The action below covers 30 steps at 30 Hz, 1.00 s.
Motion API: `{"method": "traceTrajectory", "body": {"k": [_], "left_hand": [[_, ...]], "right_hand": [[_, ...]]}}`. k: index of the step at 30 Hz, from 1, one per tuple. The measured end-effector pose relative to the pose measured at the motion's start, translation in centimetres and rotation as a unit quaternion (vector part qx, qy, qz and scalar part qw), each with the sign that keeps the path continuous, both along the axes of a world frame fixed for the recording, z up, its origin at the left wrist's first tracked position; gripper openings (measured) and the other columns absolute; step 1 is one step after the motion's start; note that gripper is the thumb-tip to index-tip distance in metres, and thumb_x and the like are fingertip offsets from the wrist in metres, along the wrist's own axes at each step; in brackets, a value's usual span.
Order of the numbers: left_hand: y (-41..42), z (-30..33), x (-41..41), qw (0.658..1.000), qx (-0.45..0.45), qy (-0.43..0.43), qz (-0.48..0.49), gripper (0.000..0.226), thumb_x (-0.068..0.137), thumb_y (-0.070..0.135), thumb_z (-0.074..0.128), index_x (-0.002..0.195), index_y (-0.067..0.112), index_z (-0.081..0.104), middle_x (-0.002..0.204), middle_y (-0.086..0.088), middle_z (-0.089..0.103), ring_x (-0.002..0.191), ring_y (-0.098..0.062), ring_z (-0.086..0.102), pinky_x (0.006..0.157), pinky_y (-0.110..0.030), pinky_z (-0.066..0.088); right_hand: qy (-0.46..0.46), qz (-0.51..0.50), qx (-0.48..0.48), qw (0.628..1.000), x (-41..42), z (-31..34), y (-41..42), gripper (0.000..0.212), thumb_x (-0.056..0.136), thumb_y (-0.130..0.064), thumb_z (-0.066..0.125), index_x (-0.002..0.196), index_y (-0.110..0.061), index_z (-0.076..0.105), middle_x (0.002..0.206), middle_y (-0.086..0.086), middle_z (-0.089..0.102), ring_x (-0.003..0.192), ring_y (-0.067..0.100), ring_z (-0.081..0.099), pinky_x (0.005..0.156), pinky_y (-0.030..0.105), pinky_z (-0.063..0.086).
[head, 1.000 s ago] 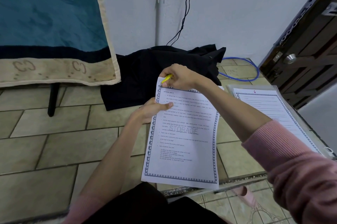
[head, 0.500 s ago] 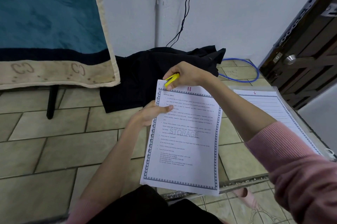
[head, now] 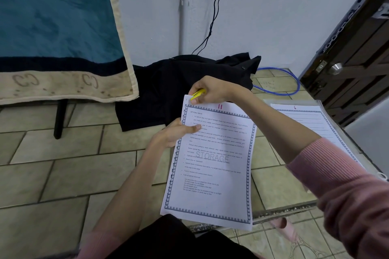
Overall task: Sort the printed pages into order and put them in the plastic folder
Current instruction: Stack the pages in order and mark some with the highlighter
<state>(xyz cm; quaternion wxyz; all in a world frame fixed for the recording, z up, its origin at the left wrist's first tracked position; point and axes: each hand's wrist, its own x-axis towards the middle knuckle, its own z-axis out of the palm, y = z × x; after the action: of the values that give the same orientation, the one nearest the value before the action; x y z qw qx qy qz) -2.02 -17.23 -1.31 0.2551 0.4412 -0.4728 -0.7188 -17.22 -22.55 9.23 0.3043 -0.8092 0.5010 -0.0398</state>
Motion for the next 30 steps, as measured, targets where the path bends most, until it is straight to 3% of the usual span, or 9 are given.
{"method": "traceTrajectory", "body": {"k": [9, 16, 21, 23, 26, 28, 30], "left_hand": [[0.1, -0.1, -0.1, 1.000, -0.002, 0.002, -0.006, 0.024, 0.089, 0.012, 0.060, 0.113, 0.016, 0.060, 0.112, -0.003, 0.067, 0.107, -0.023, 0.063, 0.094, -0.042, 0.050], [0.1, -0.3, -0.3, 1.000, 0.007, 0.006, 0.007, 0.027, 0.090, 0.011, 0.060, 0.116, 0.015, 0.059, 0.118, -0.007, 0.065, 0.111, -0.026, 0.061, 0.097, -0.045, 0.048], [0.2, -0.9, -0.1, 1.000, 0.017, 0.003, -0.008, 0.025, 0.090, 0.011, 0.059, 0.115, 0.017, 0.060, 0.120, -0.007, 0.064, 0.113, -0.027, 0.060, 0.098, -0.048, 0.047], [0.1, -0.9, 0.1, 1.000, 0.022, 0.002, -0.010, 0.029, 0.089, 0.014, 0.061, 0.117, 0.018, 0.060, 0.122, -0.006, 0.064, 0.114, -0.026, 0.060, 0.099, -0.048, 0.046], [0.0, -0.8, 0.6, 1.000, 0.020, 0.000, -0.010, 0.026, 0.089, 0.014, 0.061, 0.114, 0.019, 0.061, 0.120, -0.005, 0.065, 0.112, -0.025, 0.061, 0.098, -0.047, 0.047], [0.0, -0.6, 0.9, 1.000, 0.023, 0.002, -0.002, 0.021, 0.090, 0.012, 0.059, 0.110, 0.019, 0.062, 0.113, -0.004, 0.067, 0.106, -0.023, 0.063, 0.094, -0.045, 0.050], [-0.1, -0.7, 1.2, 1.000, 0.024, 0.008, 0.002, 0.020, 0.090, 0.010, 0.058, 0.107, 0.019, 0.062, 0.109, -0.003, 0.067, 0.101, -0.021, 0.065, 0.090, -0.042, 0.051]], "right_hand": [[0.026, 0.020, -0.031, 0.999, 0.2, -0.2, 0.2, 0.017, 0.087, -0.020, 0.065, 0.102, -0.012, 0.066, 0.073, -0.013, 0.057, 0.067, 0.002, 0.053, 0.062, 0.017, 0.040], [0.017, 0.012, -0.058, 0.998, 0.3, -1.1, 0.3, 0.017, 0.086, -0.020, 0.066, 0.102, -0.014, 0.066, 0.075, -0.017, 0.056, 0.079, 0.009, 0.055, 0.080, 0.028, 0.038], [-0.026, 0.001, 0.061, 0.998, -1.4, -0.8, 0.2, 0.025, 0.087, -0.023, 0.066, 0.110, -0.015, 0.066, 0.092, -0.009, 0.066, 0.081, 0.000, 0.060, 0.072, 0.014, 0.048], [-0.150, -0.079, 0.085, 0.982, -2.6, -1.1, 0.4, 0.028, 0.089, -0.023, 0.063, 0.115, -0.013, 0.065, 0.100, -0.008, 0.067, 0.087, -0.002, 0.061, 0.074, 0.009, 0.048], [-0.315, -0.284, -0.042, 0.905, -5.6, -2.5, 0.5, 0.033, 0.089, -0.022, 0.063, 0.120, -0.009, 0.063, 0.112, -0.001, 0.066, 0.097, 0.003, 0.060, 0.088, 0.014, 0.047], [-0.270, -0.416, -0.123, 0.860, -8.6, -4.5, 0.7, 0.036, 0.086, -0.025, 0.065, 0.119, -0.009, 0.063, 0.115, 0.004, 0.066, 0.105, 0.014, 0.060, 0.092, 0.025, 0.046], [-0.172, -0.529, -0.130, 0.821, -11.4, -7.2, 2.1, 0.041, 0.082, -0.031, 0.068, 0.117, -0.011, 0.059, 0.116, 0.007, 0.064, 0.113, 0.025, 0.056, 0.096, 0.038, 0.044]]}}
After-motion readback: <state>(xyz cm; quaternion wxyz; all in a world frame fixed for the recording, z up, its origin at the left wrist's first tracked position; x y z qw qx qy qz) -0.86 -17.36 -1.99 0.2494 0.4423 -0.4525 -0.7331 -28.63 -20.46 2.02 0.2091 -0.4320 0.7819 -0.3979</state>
